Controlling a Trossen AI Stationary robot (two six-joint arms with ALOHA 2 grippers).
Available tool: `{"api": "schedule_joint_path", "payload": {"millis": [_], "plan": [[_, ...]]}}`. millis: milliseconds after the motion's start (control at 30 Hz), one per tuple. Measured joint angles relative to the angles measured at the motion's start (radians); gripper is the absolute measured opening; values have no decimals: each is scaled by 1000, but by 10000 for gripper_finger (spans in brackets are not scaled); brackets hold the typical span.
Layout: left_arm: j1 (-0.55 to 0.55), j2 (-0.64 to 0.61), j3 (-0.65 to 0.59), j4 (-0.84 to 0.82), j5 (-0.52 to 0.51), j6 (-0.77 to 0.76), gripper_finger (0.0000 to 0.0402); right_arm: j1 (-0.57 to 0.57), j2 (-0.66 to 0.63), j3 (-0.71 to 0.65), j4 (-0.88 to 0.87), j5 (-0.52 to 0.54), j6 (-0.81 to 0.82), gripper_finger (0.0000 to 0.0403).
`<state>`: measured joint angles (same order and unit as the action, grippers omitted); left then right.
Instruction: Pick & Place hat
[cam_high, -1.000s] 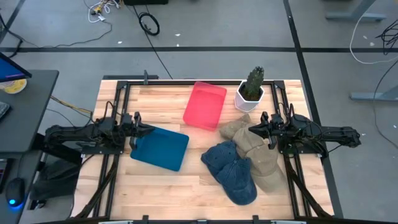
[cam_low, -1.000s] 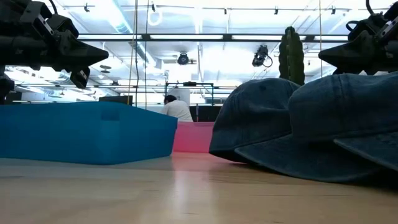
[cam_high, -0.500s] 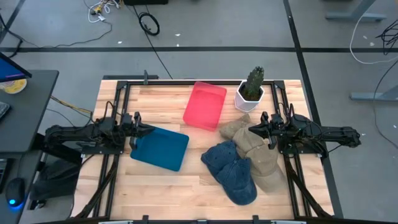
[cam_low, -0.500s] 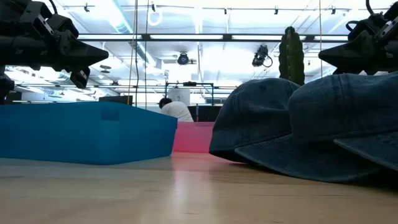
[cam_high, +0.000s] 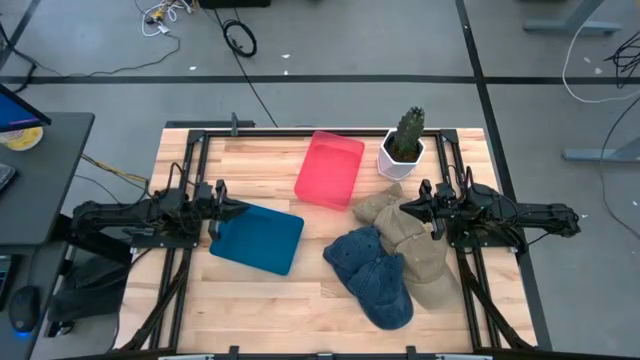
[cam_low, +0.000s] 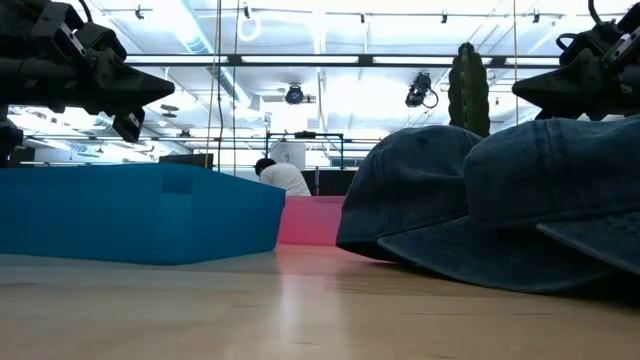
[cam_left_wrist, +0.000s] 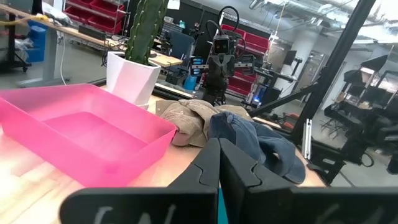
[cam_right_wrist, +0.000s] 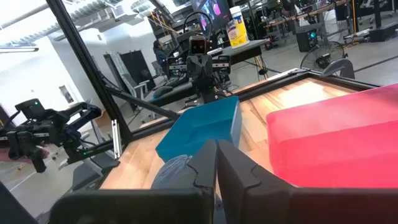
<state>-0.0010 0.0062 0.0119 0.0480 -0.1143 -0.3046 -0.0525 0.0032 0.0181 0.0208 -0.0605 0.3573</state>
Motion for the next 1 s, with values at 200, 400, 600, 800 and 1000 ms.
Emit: {"api": "schedule_joint_path", "payload": {"millis": [200, 400, 600, 800, 1000], "plan": [[0, 0, 0, 3, -28, 175, 3, 0, 0, 0, 0, 0, 0, 18], [0, 0, 0, 4, -30, 230, 3, 0, 0, 0, 0, 0, -9, 18], [0, 0, 0, 6, -31, 126, 3, 0, 0, 0, 3, 1, -113, 18], [0, 0, 0, 29, -37, -22, 3, 0, 0, 0, 166, 88, -110, 18], [0, 0, 0, 160, -69, 9, 3, 0, 2, 0, 507, 193, -168, 18]]}}
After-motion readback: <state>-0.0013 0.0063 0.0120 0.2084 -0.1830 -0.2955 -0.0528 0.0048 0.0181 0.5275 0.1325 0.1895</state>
